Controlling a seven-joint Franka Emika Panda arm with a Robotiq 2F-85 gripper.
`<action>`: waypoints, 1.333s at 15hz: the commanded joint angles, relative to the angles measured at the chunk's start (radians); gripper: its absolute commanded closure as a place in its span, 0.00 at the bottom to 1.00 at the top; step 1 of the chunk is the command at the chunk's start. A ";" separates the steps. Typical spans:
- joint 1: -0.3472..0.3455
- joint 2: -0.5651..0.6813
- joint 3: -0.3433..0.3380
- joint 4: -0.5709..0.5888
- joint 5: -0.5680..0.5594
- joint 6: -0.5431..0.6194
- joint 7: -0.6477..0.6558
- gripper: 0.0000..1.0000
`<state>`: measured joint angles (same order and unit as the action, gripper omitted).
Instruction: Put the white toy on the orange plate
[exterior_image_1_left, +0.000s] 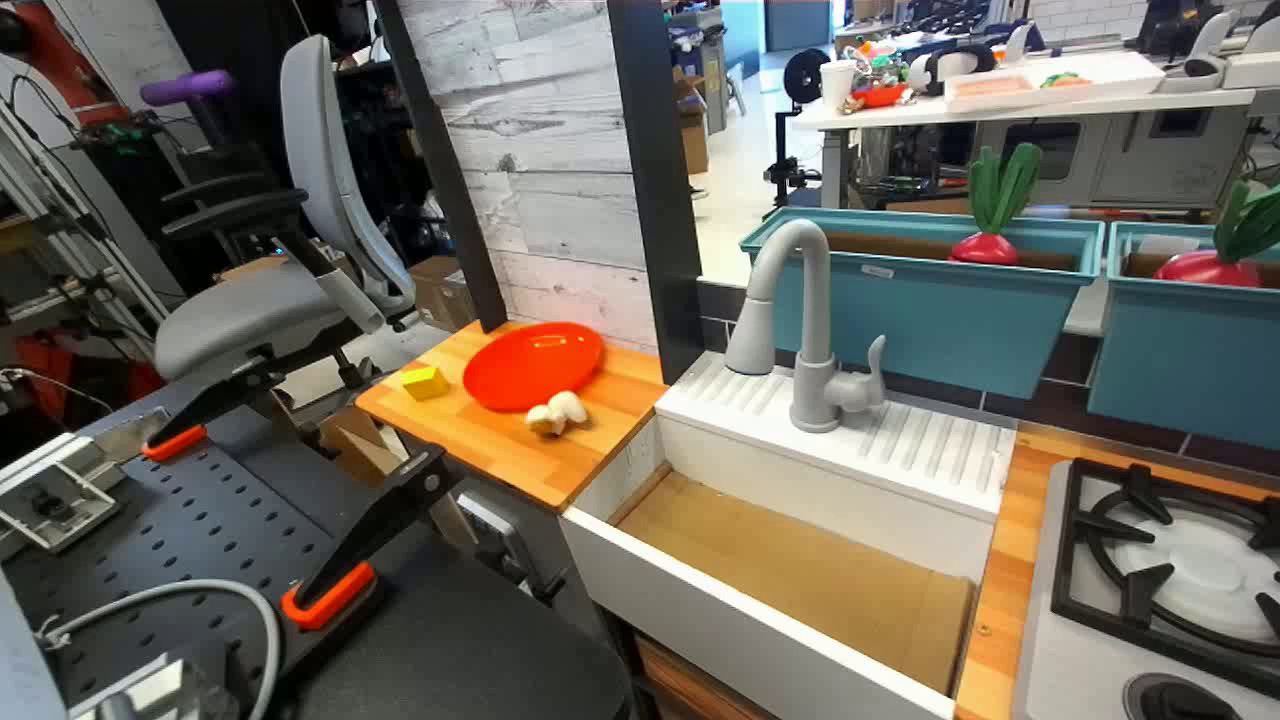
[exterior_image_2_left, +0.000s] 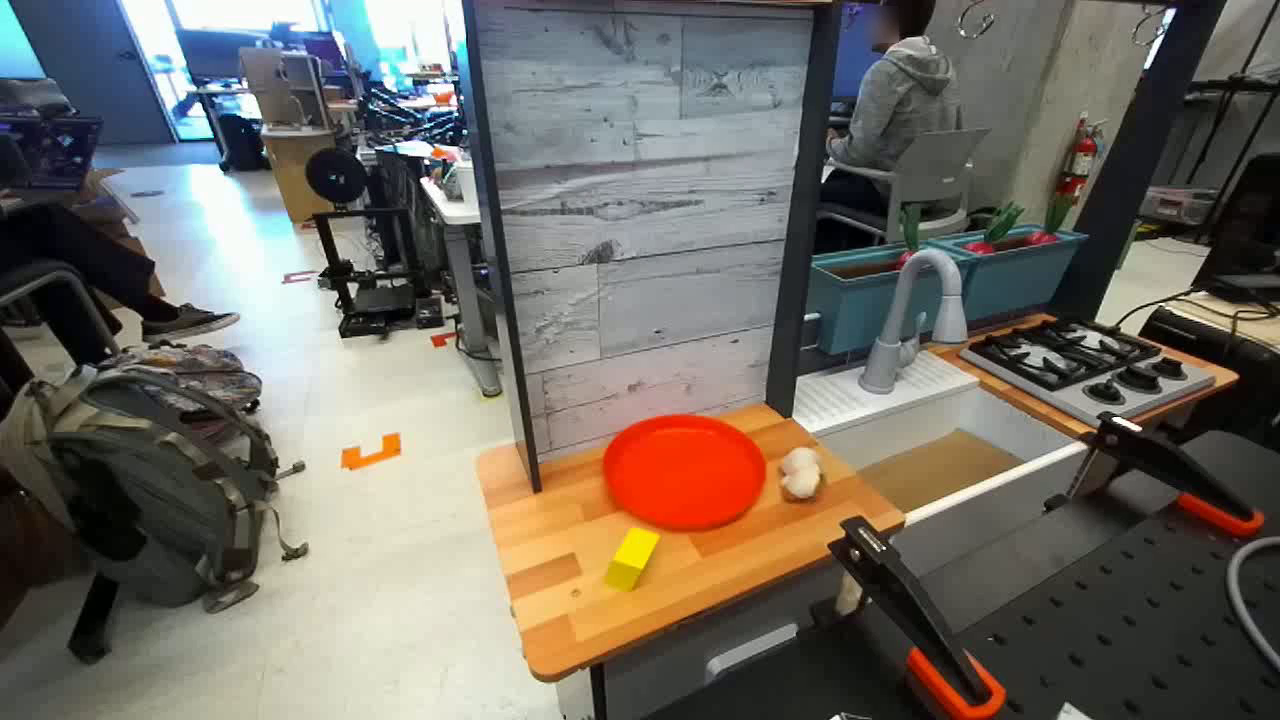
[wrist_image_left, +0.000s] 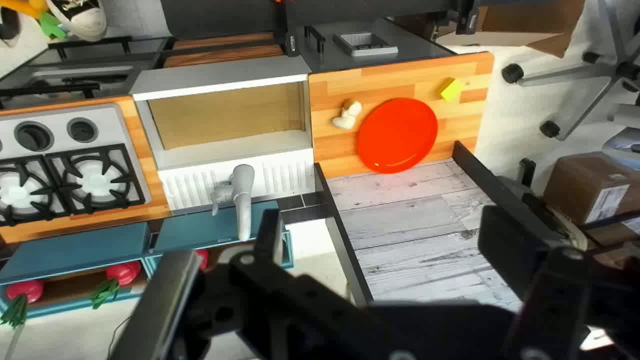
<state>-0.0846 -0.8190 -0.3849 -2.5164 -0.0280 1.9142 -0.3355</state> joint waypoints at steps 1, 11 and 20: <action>-0.020 0.007 0.015 0.004 0.015 -0.002 -0.013 0.00; 0.068 0.228 0.160 -0.083 0.025 0.347 0.056 0.00; 0.155 0.733 0.191 -0.012 0.191 0.631 -0.040 0.00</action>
<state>0.0570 -0.2527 -0.1954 -2.5909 0.0650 2.4731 -0.3043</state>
